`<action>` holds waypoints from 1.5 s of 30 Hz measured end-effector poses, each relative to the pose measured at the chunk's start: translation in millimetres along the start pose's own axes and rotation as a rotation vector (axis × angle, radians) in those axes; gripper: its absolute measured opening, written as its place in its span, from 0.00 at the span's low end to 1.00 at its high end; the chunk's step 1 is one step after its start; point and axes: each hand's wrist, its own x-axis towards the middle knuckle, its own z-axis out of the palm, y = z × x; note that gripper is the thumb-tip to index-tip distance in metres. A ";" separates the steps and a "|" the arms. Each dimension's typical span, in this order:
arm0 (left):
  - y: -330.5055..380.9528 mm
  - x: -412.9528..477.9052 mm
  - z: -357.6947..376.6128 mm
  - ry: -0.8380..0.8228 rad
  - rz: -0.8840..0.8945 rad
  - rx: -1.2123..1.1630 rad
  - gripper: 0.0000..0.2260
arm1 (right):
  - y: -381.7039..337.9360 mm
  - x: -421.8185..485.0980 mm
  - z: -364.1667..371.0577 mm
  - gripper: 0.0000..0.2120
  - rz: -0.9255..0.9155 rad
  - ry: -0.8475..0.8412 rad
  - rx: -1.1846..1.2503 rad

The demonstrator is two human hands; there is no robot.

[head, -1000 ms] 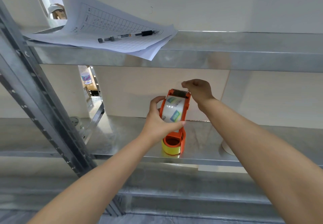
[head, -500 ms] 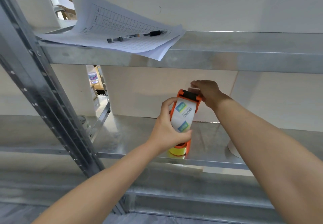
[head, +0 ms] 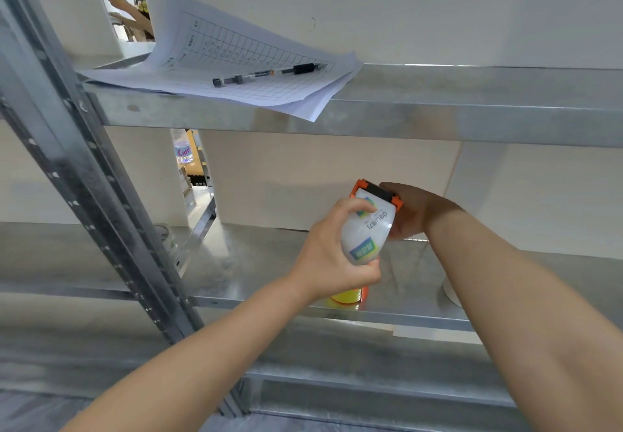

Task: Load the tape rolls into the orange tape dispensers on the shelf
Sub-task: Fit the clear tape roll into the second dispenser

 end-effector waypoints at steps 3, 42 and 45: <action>-2.7 -1.0 0.3 0.005 -0.011 -0.013 0.27 | 5.4 0.7 -0.5 0.05 -0.035 -0.055 0.047; -134.8 -51.5 -80.8 0.285 -1.122 -0.687 0.30 | 136.5 87.1 141.8 0.22 -0.216 0.180 -0.044; -143.9 -54.3 -79.3 0.253 -1.125 -0.637 0.32 | 143.8 91.8 144.0 0.20 -0.193 0.186 -0.086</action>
